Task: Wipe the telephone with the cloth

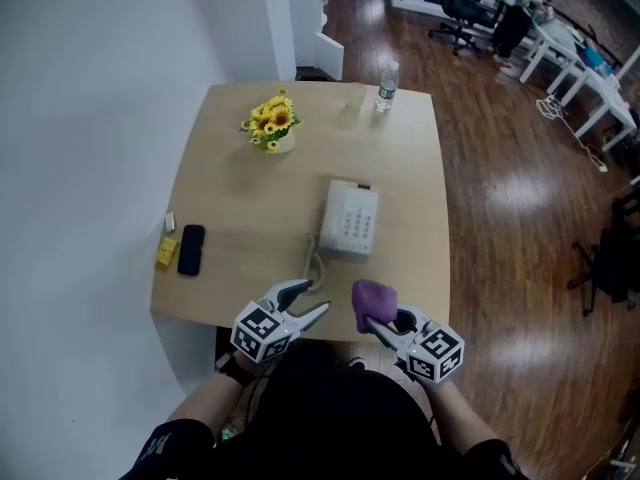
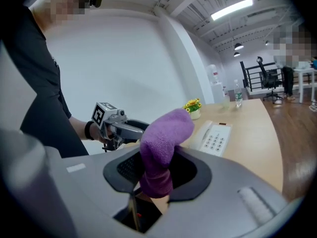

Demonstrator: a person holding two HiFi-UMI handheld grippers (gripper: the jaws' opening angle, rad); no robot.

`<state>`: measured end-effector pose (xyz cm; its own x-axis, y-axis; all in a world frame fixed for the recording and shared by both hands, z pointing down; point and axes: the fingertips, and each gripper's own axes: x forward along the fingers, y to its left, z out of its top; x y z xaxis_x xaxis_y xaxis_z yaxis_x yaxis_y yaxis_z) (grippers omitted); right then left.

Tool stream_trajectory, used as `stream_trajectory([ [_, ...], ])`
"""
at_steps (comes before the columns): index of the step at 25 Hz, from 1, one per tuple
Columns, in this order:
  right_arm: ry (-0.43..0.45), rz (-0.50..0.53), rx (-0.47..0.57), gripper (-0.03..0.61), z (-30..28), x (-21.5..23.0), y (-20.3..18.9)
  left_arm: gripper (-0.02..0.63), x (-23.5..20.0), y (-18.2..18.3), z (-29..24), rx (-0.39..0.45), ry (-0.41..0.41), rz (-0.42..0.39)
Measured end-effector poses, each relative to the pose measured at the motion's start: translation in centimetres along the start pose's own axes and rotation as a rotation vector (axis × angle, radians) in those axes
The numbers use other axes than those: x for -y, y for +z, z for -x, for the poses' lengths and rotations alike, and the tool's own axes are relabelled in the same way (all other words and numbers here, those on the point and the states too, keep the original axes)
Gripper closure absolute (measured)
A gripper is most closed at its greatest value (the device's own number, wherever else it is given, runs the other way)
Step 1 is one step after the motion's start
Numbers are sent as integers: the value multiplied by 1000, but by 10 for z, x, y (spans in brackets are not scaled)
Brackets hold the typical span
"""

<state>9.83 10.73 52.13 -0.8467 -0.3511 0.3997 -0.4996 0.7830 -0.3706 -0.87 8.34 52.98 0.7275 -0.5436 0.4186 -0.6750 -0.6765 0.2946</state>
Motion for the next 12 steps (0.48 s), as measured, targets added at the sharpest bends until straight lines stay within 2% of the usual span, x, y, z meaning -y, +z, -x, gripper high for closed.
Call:
stream_trajectory([
  [7, 7, 14, 26, 445, 64, -25, -32, 383, 86, -7, 0, 63, -20, 20],
  [12, 21, 6, 63, 445, 96, -39, -42, 383, 124, -14, 12, 103, 19, 18],
])
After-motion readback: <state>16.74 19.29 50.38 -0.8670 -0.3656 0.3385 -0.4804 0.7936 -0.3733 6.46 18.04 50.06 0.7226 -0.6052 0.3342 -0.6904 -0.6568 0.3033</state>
